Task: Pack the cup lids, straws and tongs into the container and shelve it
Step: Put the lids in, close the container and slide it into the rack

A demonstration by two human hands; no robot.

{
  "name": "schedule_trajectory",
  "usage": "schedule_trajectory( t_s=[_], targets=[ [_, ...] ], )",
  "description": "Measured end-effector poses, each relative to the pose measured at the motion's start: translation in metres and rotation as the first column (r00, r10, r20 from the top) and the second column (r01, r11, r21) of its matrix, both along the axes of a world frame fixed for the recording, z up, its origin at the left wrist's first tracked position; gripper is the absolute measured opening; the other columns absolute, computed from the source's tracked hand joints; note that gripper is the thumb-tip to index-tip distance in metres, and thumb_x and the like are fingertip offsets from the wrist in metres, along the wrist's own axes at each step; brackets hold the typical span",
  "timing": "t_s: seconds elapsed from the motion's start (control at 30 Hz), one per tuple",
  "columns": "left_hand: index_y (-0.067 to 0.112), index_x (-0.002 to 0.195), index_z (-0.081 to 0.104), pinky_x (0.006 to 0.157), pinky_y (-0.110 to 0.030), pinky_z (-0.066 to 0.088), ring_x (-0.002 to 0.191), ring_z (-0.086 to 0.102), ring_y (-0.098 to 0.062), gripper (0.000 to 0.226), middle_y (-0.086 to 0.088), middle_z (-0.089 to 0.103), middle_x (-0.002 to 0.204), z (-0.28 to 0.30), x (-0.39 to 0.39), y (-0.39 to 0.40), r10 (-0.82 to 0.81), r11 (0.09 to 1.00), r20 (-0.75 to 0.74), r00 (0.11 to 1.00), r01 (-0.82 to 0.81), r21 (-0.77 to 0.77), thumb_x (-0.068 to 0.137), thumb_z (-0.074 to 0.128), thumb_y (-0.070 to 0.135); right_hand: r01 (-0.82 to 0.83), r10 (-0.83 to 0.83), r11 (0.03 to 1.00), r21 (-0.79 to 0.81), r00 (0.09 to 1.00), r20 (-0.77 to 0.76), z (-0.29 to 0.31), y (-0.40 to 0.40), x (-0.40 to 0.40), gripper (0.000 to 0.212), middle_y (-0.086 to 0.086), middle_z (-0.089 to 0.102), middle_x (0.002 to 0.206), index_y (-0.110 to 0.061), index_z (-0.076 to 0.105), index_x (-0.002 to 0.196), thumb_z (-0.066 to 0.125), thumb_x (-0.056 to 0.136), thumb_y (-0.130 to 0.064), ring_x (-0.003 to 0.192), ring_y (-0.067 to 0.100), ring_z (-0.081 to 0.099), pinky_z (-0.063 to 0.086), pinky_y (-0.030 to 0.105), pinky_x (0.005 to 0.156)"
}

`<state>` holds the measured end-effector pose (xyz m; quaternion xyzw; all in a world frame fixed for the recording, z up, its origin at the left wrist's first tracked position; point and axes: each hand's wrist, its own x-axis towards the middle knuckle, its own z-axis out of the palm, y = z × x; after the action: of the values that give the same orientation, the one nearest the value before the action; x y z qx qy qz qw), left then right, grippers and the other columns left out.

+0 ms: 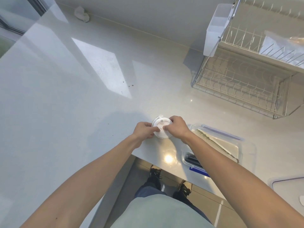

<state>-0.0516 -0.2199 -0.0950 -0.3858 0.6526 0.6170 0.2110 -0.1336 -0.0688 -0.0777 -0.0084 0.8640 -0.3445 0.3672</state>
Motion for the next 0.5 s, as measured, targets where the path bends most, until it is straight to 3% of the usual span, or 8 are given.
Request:
schedule_trajectory(
  t_s=[0.2,0.4,0.5],
  targets=[
    [0.009,0.106,0.064,0.082,-0.035,0.057,0.083,0.068,-0.019,0.041,-0.004,0.070,0.096,0.023,-0.006,0.005,0.048,0.999,-0.148,0.988,-0.047,0.011,0.072,0.087,0.014,0.013,-0.036,0.986,-0.167,0.990,-0.137,0.033,0.016,-0.009,0.028,0.018,0.070,0.106,-0.002,0.071,0.103,0.077,0.076,-0.008,0.098,0.035,0.065,0.053,0.044,0.084],
    [0.008,0.105,0.064,0.087,-0.038,0.060,0.081,0.073,-0.018,0.043,-0.005,0.072,0.090,0.053,-0.028,0.024,0.054,0.994,-0.269,0.962,-0.028,0.101,0.072,0.090,0.014,0.197,-0.240,0.904,-0.378,0.968,-0.069,0.052,0.061,-0.022,0.053,0.007,0.068,0.117,-0.013,0.060,0.131,0.081,0.083,-0.021,0.107,0.021,0.066,0.052,0.034,0.095],
    [0.003,0.110,0.062,0.088,-0.039,0.062,0.088,0.075,-0.025,0.049,-0.007,0.073,0.092,0.066,-0.040,0.046,0.052,0.990,-0.298,0.953,-0.011,0.140,0.073,0.091,0.016,0.271,-0.307,0.851,-0.449,0.952,-0.006,0.061,0.093,-0.022,0.045,0.007,0.073,0.111,-0.009,0.062,0.127,0.079,0.088,-0.023,0.100,0.020,0.070,0.056,0.037,0.090]
  ],
)
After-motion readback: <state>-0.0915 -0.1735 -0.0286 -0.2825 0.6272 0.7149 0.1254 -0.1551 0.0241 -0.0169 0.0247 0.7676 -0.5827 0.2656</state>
